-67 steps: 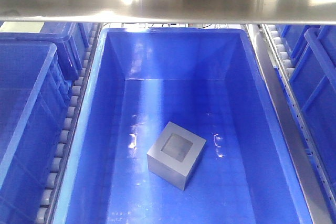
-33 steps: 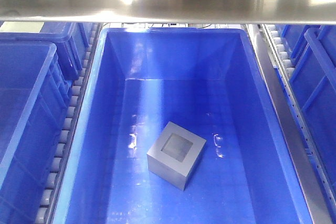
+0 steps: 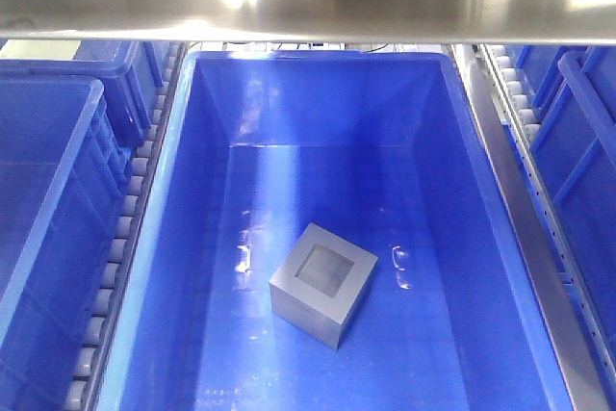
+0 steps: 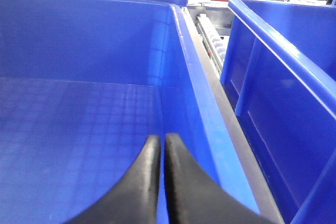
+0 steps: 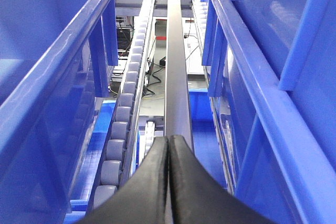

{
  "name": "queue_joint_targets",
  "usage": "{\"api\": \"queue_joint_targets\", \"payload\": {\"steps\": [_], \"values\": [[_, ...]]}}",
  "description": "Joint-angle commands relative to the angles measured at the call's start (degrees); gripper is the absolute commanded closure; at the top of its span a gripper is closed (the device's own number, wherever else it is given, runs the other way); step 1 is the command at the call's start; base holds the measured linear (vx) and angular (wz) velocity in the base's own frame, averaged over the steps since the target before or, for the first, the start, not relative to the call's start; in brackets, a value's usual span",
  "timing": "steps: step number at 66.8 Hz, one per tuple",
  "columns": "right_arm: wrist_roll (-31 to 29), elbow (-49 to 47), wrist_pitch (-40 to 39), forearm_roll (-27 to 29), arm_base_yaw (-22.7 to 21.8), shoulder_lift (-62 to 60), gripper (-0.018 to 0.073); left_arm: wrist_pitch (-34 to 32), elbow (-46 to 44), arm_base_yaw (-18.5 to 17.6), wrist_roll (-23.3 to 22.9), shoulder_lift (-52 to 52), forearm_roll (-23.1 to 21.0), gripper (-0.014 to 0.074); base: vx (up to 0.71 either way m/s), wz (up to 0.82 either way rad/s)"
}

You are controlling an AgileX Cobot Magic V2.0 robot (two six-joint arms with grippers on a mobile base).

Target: Sort gray base to blue bin

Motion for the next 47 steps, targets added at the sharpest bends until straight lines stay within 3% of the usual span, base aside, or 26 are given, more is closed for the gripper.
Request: {"api": "queue_joint_targets", "payload": {"steps": [1,47], "values": [[-0.69,0.32,-4.48,-0.49,-0.13,-0.42,0.0564,-4.18,-0.38,0.01,-0.45,-0.94,-0.1,0.0603,0.0,0.0],[-0.69,0.32,-4.65,-0.49,-0.13,-0.42,0.0564,-4.18,-0.38,0.01,-0.45,-0.94,-0.1,0.0603,0.0,0.0]]}}
